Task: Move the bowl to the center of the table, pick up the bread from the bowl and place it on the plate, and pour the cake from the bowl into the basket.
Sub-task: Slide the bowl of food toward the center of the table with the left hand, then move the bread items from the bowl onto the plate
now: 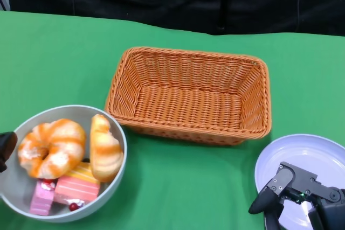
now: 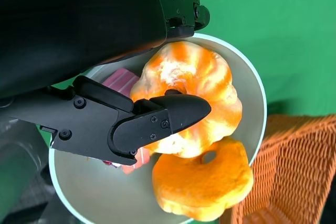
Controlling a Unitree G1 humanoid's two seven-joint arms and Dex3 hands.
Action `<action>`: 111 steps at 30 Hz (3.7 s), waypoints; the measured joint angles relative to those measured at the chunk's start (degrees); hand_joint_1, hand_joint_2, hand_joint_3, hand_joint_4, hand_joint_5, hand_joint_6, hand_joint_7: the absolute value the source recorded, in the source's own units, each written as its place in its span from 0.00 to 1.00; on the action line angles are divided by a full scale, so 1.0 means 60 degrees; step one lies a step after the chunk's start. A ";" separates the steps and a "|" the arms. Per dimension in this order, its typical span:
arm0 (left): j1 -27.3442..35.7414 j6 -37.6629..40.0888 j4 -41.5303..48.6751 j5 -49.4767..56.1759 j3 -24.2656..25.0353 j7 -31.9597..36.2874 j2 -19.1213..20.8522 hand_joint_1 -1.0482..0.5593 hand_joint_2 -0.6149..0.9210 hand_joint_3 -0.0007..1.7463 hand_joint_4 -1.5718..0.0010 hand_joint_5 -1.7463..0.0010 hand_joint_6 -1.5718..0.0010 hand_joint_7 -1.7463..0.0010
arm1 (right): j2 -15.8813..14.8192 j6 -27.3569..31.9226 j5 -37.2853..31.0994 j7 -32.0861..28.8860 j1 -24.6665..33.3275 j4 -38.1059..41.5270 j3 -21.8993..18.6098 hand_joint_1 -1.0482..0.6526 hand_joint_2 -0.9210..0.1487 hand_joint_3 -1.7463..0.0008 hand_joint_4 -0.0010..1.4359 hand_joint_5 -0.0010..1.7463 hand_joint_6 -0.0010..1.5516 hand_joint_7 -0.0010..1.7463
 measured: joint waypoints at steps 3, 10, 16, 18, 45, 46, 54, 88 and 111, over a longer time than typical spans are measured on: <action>-0.0042 0.0313 -0.0136 -0.0259 -0.0154 -0.0241 0.0000 0.25 1.00 0.45 1.00 1.00 1.00 1.00 | 0.0000 0.0001 0.0000 0.0000 -0.0001 0.0000 0.0009 0.59 0.62 0.10 0.65 1.00 0.54 0.78; -0.0293 0.1886 -0.0690 -0.0719 -0.0175 -0.0085 -0.0163 0.26 1.00 0.46 1.00 1.00 1.00 1.00 | -0.0001 0.0000 0.0003 -0.0002 -0.0027 0.0001 0.0004 0.60 0.62 0.11 0.64 1.00 0.54 0.77; -0.0401 0.3564 -0.1640 -0.1162 0.0265 0.1012 -0.0971 0.27 1.00 0.47 1.00 1.00 1.00 1.00 | 0.0000 0.0001 0.0003 -0.0003 -0.0050 -0.0006 0.0007 0.59 0.62 0.11 0.64 1.00 0.54 0.78; -0.0399 0.4000 -0.2206 -0.1238 0.0405 0.1471 -0.1263 0.27 1.00 0.47 1.00 1.00 1.00 1.00 | 0.0000 0.0006 0.0002 -0.0004 -0.0052 -0.0013 0.0012 0.59 0.62 0.11 0.64 1.00 0.54 0.78; -0.0339 0.4939 -0.4211 -0.1938 -0.0098 0.2381 -0.3232 0.24 1.00 0.39 0.99 1.00 1.00 1.00 | -0.1651 0.3190 -0.2796 0.2739 -0.2500 -0.2063 0.0484 0.28 0.00 0.97 0.01 0.57 0.06 0.34; -0.0340 0.5023 -0.4230 -0.1986 -0.0127 0.2385 -0.3274 0.25 1.00 0.39 0.99 1.00 1.00 1.00 | -0.1680 0.3254 -0.2974 0.2825 -0.2631 -0.2079 0.0541 0.27 0.00 0.97 0.00 0.55 0.06 0.34; -0.0435 0.5454 -0.4503 -0.2019 -0.0183 0.2856 -0.3629 0.26 1.00 0.40 0.99 0.99 1.00 1.00 | -0.2087 0.3114 -0.4107 0.3109 -0.3404 -0.1447 0.1111 0.22 0.03 1.00 0.00 0.53 0.08 0.32; 0.0705 0.0269 -0.6188 -0.0225 -0.3167 0.1574 -0.1159 0.36 1.00 0.30 0.64 0.67 0.66 0.91 | -0.2579 -0.0346 -0.4311 -0.1298 -0.4328 0.3864 0.1248 0.56 0.63 0.13 0.74 1.00 0.55 0.98; 0.1015 -0.0591 -0.6365 0.0513 -0.3822 0.1196 -0.0980 0.34 1.00 0.29 0.82 0.69 0.77 0.99 | -0.1787 -0.1701 -0.3924 -0.2548 -0.4553 0.3750 0.0953 0.53 0.82 0.00 0.75 1.00 0.55 0.99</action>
